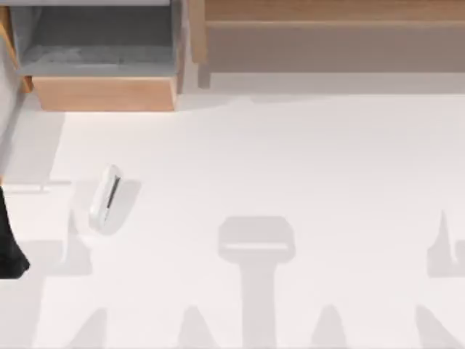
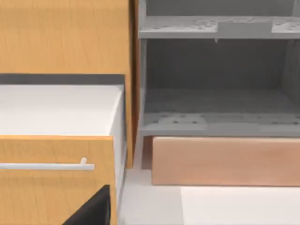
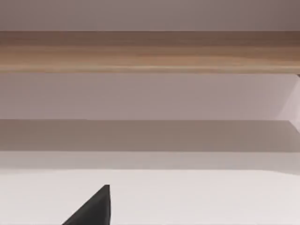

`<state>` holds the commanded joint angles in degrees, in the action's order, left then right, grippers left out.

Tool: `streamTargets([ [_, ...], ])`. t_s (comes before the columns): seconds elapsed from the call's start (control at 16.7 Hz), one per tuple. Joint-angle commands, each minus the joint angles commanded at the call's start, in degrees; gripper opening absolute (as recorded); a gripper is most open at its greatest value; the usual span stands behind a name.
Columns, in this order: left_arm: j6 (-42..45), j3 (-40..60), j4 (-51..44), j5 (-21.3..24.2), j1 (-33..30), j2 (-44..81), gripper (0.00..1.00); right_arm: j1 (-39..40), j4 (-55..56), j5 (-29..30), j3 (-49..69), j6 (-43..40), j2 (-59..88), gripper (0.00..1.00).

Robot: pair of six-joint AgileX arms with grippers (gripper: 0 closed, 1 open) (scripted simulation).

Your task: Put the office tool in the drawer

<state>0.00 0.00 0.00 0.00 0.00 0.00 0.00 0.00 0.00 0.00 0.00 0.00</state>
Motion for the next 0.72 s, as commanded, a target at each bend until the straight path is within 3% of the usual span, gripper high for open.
streamTargets([
  [0.36, -0.30, 5.56, -3.96, -0.01, -1.00, 5.97, 1.00, 0.00, 0.00, 0.00, 0.00, 0.00, 0.00, 1.00],
  [0.72, -1.42, 26.46, -18.49, -0.04, -4.69, 32.50, 1.00, 0.00, 0.00, 0.00, 0.00, 0.00, 0.00, 1.00],
])
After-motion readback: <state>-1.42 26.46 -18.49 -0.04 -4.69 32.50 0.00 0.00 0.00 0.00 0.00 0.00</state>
